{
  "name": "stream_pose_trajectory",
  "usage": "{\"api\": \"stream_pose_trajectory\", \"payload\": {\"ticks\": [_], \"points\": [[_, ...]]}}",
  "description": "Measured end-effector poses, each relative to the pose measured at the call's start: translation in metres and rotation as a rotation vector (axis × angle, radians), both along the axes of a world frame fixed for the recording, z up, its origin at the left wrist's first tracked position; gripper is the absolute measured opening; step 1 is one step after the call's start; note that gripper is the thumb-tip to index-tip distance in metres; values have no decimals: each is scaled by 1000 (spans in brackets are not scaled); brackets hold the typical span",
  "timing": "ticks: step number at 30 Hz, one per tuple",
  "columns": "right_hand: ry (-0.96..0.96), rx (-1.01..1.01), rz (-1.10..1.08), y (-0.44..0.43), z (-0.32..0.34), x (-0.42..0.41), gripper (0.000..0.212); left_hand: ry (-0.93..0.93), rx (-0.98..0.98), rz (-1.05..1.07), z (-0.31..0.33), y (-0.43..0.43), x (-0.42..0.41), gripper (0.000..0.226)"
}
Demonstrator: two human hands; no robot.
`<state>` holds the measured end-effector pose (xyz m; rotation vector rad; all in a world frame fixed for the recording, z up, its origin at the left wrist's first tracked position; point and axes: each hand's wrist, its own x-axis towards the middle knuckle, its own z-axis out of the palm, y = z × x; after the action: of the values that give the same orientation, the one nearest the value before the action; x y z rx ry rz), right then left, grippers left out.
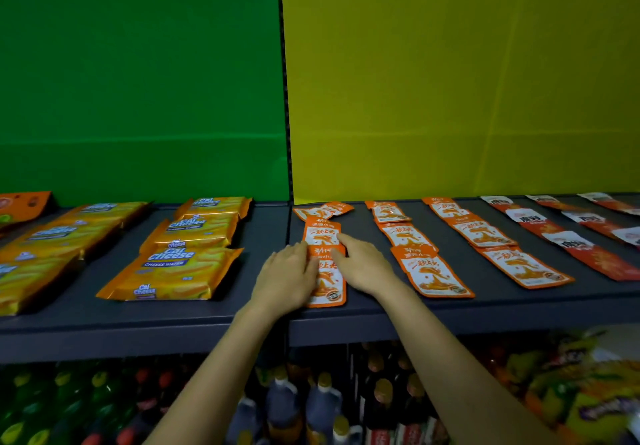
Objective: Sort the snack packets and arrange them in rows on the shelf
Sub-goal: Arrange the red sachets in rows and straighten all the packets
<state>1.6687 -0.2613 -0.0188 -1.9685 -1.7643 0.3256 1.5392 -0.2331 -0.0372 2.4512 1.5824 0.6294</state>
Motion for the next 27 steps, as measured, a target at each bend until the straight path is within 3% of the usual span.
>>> {"api": "stream_pose_trajectory", "payload": {"ticks": [11,17,23,27], "points": [[180,8,-14,19,1,5,43,-146,-67,34,23,22,5,42],[163,-25,-26,41,6,5,60,-176,-76,64,43,74,30,47],[157,7,-69,47,-3,9,56,-165,-128,147,24,107,35,37],[83,22,-38,51,-7,9,51,-111,-112,183,18,113,34,42]]}}
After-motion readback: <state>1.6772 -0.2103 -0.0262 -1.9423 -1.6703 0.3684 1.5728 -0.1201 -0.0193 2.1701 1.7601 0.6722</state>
